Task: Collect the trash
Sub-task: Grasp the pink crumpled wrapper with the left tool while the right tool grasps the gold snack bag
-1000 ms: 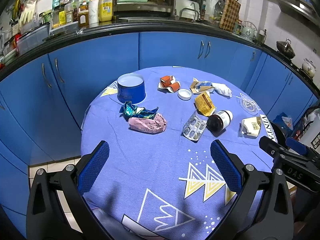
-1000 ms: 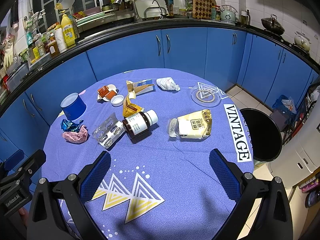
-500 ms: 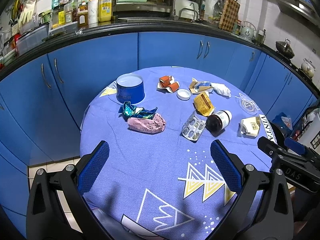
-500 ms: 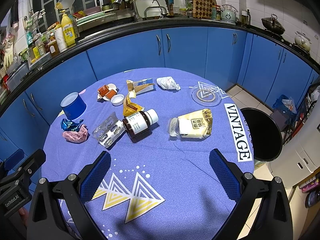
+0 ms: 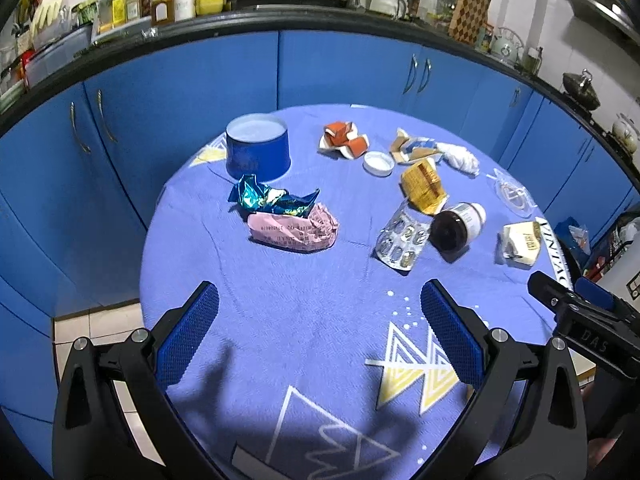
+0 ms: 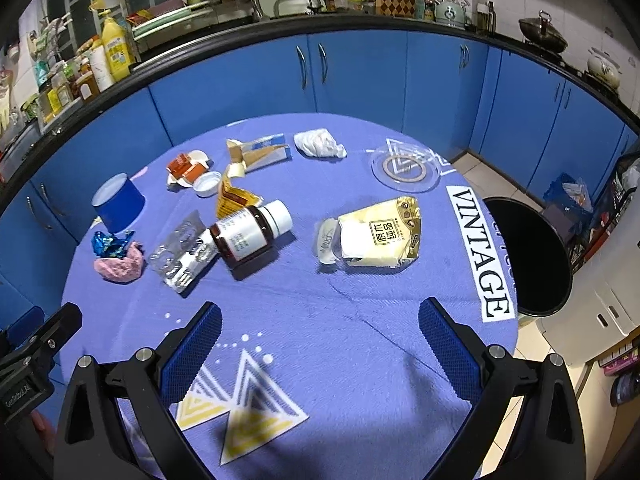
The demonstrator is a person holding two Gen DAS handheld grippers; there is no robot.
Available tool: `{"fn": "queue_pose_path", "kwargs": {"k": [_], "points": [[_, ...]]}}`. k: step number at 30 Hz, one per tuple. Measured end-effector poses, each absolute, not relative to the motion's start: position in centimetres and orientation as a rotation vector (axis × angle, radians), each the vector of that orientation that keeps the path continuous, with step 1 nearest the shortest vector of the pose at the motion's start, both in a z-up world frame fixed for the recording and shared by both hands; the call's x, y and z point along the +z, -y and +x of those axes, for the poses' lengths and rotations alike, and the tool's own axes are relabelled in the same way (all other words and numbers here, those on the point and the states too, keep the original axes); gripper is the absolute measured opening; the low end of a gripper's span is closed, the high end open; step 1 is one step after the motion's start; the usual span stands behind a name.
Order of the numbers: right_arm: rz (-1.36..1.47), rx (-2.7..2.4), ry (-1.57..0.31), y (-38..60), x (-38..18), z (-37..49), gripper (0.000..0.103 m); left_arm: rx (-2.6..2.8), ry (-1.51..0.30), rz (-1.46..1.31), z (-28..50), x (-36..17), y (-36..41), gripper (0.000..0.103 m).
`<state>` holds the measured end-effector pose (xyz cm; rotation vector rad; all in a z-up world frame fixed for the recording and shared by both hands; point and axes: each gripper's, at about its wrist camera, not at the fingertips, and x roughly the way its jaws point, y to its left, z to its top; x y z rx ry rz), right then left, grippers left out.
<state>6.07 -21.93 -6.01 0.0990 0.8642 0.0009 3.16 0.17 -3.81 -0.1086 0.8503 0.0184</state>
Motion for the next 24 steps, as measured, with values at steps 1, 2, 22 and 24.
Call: {"fn": "queue_pose_path", "kwargs": {"k": [1,2,22,24], "points": [[0.097,-0.001,-0.869,22.0,-6.3,6.4,0.096,0.022,-0.855,-0.107,3.4,-4.0,-0.2,0.1],[0.096,-0.002,-0.875,22.1,-6.6,6.8,0.096,0.024,-0.863,-0.108,3.8,-4.4,-0.2,0.1],[0.058,-0.012,-0.961,22.2,-10.8,11.9,0.096,0.052,-0.935,-0.167,8.2,-8.5,-2.7,0.099],[0.066,-0.006,-0.962,22.2,-11.0,12.2,0.096,0.051,-0.952,-0.184,8.7,-8.7,-3.0,0.099]]}}
